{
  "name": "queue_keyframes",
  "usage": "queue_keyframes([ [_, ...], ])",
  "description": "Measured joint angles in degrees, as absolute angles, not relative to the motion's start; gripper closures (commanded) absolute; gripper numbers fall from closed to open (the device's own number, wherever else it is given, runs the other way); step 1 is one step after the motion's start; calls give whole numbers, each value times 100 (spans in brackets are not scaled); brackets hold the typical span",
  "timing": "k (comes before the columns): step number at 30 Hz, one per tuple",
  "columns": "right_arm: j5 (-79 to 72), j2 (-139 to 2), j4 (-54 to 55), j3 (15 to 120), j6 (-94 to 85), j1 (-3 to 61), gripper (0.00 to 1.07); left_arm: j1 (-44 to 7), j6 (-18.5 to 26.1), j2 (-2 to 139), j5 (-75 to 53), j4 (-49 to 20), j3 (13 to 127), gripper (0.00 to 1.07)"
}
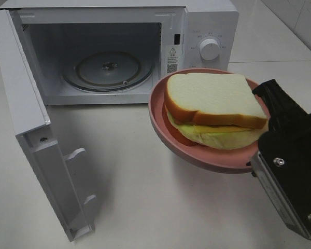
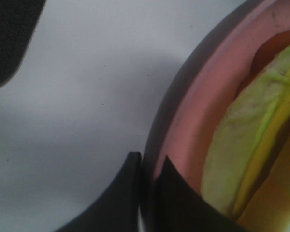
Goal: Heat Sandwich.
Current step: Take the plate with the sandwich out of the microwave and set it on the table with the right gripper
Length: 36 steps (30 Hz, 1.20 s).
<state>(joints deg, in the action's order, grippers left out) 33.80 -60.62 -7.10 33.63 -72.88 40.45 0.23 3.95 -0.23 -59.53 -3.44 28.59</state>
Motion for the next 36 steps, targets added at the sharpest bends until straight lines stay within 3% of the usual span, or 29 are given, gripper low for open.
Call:
queue_keyframes([
  [16,4246,-5042,-1805,3100,-5678,4045,106,23,395,-23,-5953,-344,2859,5],
  [36,4962,-5042,-2561,3100,-3002,4045,106,23,395,-23,-5953,-344,2859,5],
])
